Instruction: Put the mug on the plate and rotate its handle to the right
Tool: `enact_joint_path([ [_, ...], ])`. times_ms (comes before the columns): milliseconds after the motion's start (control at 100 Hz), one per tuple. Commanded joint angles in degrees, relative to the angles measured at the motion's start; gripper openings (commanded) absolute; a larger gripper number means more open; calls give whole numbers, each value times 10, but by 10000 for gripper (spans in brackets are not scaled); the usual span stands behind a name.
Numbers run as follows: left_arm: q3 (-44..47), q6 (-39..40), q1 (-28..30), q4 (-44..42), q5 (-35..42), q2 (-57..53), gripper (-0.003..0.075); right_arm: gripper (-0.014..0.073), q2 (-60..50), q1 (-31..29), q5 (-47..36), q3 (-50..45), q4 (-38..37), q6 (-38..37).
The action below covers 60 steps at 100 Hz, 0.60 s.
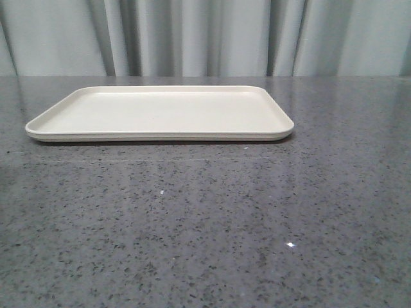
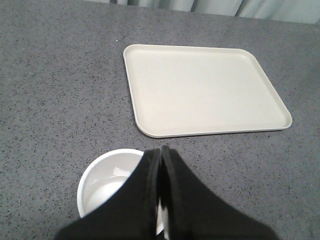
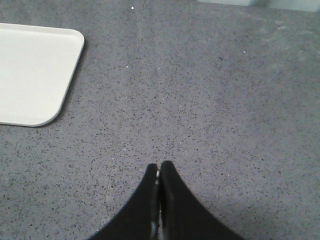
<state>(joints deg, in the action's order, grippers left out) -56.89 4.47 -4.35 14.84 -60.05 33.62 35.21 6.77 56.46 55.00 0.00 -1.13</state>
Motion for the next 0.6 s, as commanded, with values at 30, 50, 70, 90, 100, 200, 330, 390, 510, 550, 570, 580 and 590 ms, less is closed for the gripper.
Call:
enact_joint_path([
  [30, -19, -2, 1, 12, 29, 8, -20, -64, 9, -3, -32, 20, -6, 1],
  [50, -19, -2, 1, 11, 29, 8, -20, -64, 9, -3, -32, 20, -6, 1],
  [70, -19, -2, 1, 8, 29, 8, -20, -64, 9, -3, -32, 20, -6, 1],
  [90, -19, -3, 1, 8, 29, 8, -20, -64, 9, -3, -32, 20, -6, 1],
  [100, -19, -3, 1, 8, 29, 8, -20, -64, 9, -3, -32, 20, -6, 1],
  [200, -19, -3, 1, 7, 29, 8, -20, -59, 9, -3, -29, 20, -6, 1],
  [330, -19, -3, 1, 7, 29, 8, -7, 35, 9, -3, -26, 20, -6, 1],
  [390, -19, -3, 1, 7, 26, 8, 26, 128, 9, -3, -26, 20, -6, 1],
  [510, -19, -3, 1, 7, 14, 8, 178, 337, 9, -3, -26, 20, -6, 1],
  [550, -19, -3, 1, 7, 10, 8, 239, 402, 9, -3, -26, 20, -6, 1],
  [570, -19, -3, 1, 7, 9, 8, 278, 420, 9, -3, -26, 20, -6, 1],
  [580, -19, -3, 1, 7, 8, 8, 305, 437, 9, -3, -26, 20, -6, 1],
  [590, -19, -3, 1, 7, 6, 8, 319, 445, 9, -3, -26, 20, -6, 1],
])
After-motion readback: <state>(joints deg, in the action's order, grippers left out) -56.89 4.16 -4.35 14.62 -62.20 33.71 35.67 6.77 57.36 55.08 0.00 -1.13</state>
